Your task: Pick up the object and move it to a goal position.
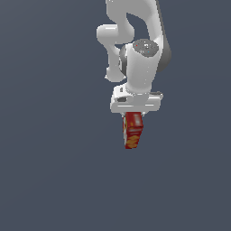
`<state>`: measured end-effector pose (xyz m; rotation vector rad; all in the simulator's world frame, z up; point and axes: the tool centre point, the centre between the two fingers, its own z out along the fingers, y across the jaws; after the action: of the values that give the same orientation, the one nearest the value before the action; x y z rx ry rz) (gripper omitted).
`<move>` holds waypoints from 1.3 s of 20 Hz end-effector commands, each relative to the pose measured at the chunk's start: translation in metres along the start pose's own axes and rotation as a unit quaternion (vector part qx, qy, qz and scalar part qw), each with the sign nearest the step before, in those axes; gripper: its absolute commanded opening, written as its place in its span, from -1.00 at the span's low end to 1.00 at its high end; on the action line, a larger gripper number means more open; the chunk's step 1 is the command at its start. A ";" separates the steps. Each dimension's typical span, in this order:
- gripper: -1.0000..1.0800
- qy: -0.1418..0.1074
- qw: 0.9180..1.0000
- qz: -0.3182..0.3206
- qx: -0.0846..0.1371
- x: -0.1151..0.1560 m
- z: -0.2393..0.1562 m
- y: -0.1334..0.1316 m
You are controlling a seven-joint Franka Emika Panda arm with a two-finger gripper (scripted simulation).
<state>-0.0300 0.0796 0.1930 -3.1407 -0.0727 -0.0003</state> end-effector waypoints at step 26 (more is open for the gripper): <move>-1.00 0.000 1.000 0.000 0.000 0.006 -0.100 0.000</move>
<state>-0.0250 0.0801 0.2815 -3.1407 -0.0725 -0.0001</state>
